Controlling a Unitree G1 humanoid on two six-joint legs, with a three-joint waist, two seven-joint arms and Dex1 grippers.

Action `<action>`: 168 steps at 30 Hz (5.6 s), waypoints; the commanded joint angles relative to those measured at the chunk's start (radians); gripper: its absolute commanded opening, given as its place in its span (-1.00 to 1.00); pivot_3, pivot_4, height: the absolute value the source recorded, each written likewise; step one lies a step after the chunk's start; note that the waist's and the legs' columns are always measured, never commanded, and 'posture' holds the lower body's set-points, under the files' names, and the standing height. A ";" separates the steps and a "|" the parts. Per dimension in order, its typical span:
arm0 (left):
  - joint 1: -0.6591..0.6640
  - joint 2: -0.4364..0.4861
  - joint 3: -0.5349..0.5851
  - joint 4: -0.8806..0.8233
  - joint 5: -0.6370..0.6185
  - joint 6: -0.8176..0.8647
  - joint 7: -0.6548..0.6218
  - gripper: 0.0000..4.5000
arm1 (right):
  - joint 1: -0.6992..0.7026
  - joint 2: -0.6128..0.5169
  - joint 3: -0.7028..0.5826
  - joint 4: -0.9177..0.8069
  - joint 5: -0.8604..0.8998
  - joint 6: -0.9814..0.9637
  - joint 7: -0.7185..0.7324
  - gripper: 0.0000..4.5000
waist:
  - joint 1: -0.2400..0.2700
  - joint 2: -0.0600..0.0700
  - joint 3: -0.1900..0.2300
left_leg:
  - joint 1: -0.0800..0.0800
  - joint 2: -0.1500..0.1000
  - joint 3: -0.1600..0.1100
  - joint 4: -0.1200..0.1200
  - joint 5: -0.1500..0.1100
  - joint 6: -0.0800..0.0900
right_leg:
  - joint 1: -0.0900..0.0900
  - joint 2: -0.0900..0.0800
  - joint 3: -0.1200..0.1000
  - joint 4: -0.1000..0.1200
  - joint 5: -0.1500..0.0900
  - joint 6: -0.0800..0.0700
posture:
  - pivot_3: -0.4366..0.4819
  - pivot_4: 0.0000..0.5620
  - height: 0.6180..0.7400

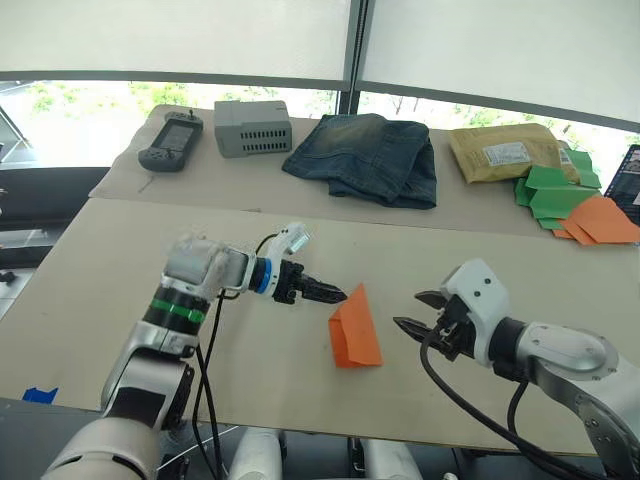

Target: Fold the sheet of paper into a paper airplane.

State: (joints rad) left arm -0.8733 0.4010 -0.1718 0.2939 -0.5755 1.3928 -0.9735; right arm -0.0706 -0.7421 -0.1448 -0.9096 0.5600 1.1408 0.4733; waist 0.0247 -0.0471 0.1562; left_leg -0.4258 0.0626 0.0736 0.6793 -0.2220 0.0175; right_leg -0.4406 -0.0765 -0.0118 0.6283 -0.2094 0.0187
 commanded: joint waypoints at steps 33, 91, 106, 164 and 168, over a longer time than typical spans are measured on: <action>-0.206 -0.228 0.212 0.326 0.008 0.214 0.221 -0.97 | -0.016 -0.057 -0.045 0.141 -0.078 -0.180 0.056 0.34 | 0.013 -0.001 0.000 | -0.006 -0.015 -0.012 0.001 0.003 0.004 | 0.001 -0.007 0.000 0.000 0.000 0.006 | -0.05 -0.47 0.60; 0.328 0.370 0.489 -0.357 -1.129 0.078 1.127 0.98 | -0.144 0.410 0.349 0.275 -0.139 -0.312 -0.089 0.34 | -0.010 -0.003 0.004 | 0.003 -0.025 -0.019 -0.002 0.006 0.001 | 0.009 -0.016 -0.002 0.000 0.002 -0.003 | -0.05 -0.47 0.60; 0.574 0.662 0.279 -0.637 -0.537 -0.328 0.050 1.00 | -0.184 0.388 0.517 0.290 -0.408 -0.305 -0.219 -0.51 | -0.016 0.000 0.006 | 0.000 -0.019 -0.012 -0.014 0.009 -0.006 | -0.002 -0.013 -0.002 -0.001 -0.006 -0.007 | -0.05 -0.47 0.60; 0.211 0.156 -0.071 -0.164 0.225 -0.939 -0.182 -0.27 | -0.292 -0.129 0.134 0.541 -0.344 -1.036 0.485 1.00 | 0.022 0.002 0.011 | -0.002 -0.017 -0.013 0.001 0.011 -0.002 | 0.004 -0.008 0.000 0.003 0.003 0.000 | -0.05 -0.47 0.60; 0.223 0.148 -0.129 -0.129 0.281 -1.011 -0.247 -0.86 | -0.274 -0.099 0.116 0.492 -0.346 -0.985 0.425 1.00 | 0.017 0.002 0.011 | -0.003 -0.017 -0.013 0.002 0.011 -0.002 | 0.003 -0.009 0.000 0.002 0.003 0.001 | -0.05 -0.47 0.60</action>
State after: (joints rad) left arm -0.6121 0.5514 -0.2998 0.1768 -0.3146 0.4369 -1.1926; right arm -0.3407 -0.8448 0.0169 -0.3735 0.2022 0.1399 0.9286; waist 0.0421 -0.0455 0.1674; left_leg -0.4288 0.0455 0.0609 0.6813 -0.2110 0.0153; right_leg -0.4382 -0.0850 -0.0117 0.6308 -0.2062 0.0192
